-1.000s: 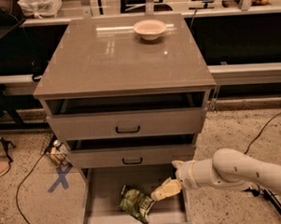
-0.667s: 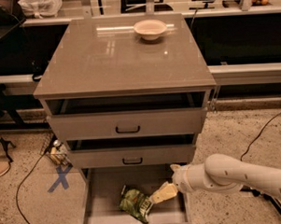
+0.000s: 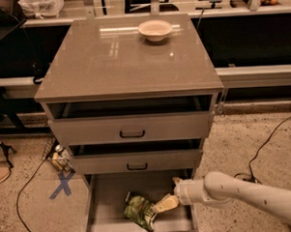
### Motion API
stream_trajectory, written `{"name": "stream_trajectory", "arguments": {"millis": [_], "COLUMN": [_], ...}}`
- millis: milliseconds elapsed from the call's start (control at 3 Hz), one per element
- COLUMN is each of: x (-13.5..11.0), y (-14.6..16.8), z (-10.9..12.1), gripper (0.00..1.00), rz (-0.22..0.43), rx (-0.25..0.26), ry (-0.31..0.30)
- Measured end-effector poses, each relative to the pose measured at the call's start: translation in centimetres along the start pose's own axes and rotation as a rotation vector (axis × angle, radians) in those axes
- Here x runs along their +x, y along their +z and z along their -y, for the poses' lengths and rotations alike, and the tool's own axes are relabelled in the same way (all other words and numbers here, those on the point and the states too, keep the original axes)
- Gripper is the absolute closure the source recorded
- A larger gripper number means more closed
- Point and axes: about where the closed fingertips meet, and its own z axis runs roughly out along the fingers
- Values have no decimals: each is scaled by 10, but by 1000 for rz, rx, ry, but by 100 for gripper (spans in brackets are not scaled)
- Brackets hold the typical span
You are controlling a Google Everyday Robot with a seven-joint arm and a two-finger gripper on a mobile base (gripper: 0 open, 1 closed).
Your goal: Pick green jalapeno chip bag from bottom drawer and place on counter
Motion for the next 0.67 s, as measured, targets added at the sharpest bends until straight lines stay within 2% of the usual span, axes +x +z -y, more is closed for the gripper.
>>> {"name": "stream_trajectory", "arguments": {"millis": [333, 667], "x": [42, 40], "y": [58, 56], "z": [13, 13], "gripper": [0, 0], "rz": [19, 18], "rx": [-27, -26], "ry": [62, 57]}}
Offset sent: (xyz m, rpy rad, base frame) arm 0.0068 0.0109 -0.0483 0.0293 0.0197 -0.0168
